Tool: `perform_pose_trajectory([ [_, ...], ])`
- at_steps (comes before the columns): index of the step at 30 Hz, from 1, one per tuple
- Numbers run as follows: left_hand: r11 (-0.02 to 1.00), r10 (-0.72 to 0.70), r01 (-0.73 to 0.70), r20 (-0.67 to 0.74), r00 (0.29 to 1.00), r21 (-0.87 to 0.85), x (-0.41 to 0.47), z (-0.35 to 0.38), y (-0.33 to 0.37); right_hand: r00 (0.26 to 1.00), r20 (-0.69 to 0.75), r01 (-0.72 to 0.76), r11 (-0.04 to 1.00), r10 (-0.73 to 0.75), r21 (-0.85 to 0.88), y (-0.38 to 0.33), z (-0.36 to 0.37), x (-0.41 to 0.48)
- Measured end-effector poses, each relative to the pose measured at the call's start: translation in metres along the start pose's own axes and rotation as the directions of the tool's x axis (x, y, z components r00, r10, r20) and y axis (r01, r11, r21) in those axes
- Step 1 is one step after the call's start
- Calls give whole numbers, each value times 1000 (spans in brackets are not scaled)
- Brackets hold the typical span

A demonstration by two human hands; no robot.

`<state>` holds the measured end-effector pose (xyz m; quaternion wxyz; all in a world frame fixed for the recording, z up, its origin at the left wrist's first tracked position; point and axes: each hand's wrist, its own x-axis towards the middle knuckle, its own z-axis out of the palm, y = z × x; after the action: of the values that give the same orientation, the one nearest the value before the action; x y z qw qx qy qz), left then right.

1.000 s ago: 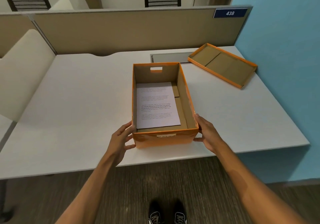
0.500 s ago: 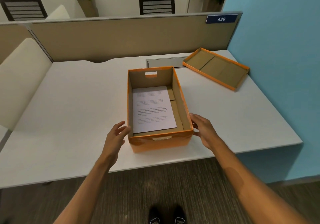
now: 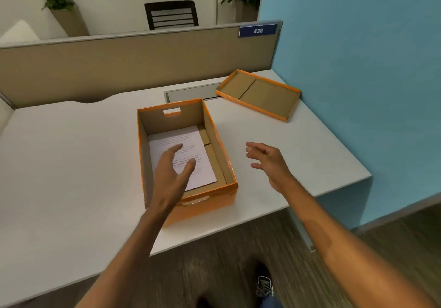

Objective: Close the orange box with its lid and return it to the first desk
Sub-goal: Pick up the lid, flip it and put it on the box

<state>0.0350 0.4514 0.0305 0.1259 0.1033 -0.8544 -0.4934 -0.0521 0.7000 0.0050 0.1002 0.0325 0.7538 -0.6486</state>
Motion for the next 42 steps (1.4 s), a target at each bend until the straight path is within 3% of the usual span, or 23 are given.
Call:
perform_pose_trajectory([
  [6, 1000, 26, -24, 81, 996, -20, 28, 56, 35, 999, -34, 15, 1000, -14, 16, -4, -46, 26],
  [18, 995, -15, 21, 59, 998, -98, 82, 182, 97, 998, -68, -15, 1000, 16, 26, -7, -173, 114],
  [33, 948, -254, 269, 105, 961, -169, 175, 292, 90, 975, -162, -146, 988, 151, 40, 13, -229, 229],
  [38, 862, -392, 428, 179, 902, -271, 238, 323, 64, 940, -215, -250, 964, 264, 87, 26, -224, 279],
  [42, 616, -536, 613, 306, 787, -495, 294, 342, 36, 902, -259, -321, 937, 346, 135, 37, -220, 320],
])
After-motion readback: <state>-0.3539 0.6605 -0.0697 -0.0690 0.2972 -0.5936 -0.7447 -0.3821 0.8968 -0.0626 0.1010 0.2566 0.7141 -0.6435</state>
